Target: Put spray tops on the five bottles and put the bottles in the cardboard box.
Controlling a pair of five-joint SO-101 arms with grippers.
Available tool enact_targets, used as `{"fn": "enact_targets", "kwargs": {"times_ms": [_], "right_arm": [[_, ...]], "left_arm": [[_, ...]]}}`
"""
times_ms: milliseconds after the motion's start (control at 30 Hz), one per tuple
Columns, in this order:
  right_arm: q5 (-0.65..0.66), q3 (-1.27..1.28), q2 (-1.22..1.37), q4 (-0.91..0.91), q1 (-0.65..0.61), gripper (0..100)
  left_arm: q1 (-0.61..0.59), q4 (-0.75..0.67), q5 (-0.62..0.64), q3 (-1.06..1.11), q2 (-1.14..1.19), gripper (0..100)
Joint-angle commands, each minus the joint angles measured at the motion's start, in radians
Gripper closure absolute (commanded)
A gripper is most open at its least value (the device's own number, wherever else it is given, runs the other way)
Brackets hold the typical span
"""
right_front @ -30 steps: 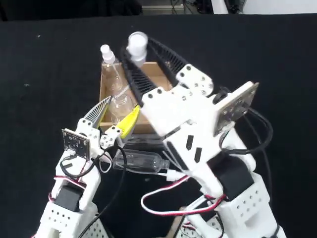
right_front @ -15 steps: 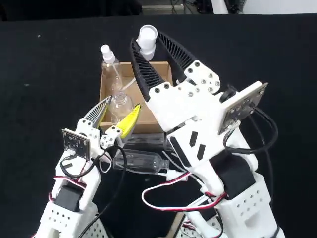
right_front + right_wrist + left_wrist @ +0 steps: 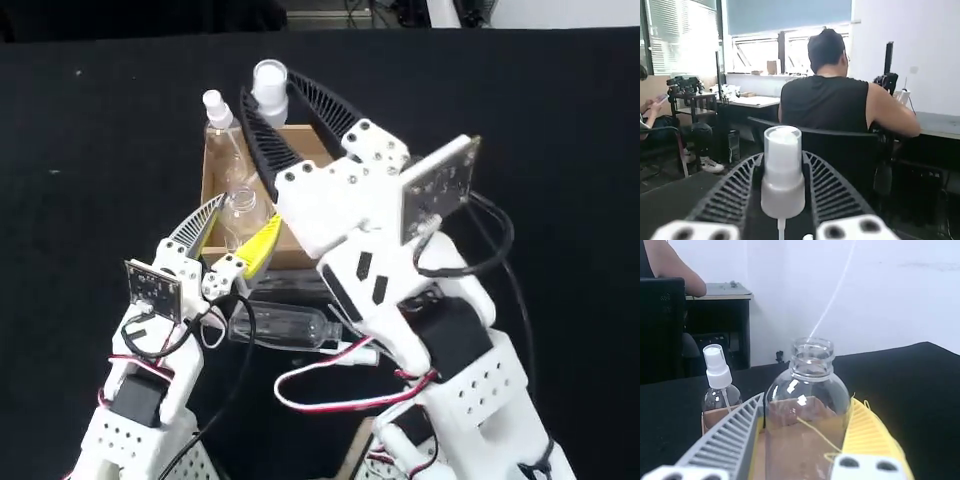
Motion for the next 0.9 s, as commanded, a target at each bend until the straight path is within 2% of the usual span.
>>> {"fn": "enact_targets", "kwargs": {"times_ms": [0,867], "right_arm": [[0.006,-0.013,-0.001,-0.023,-0.011,98.7],[0.005,-0.012,-0.125,0.028,-0.012,98.7]], "left_arm": [[0.005,-0.020,-0.011,0.024,-0.017,97],[0.005,-0.020,-0.011,0.024,-0.017,97]]}}
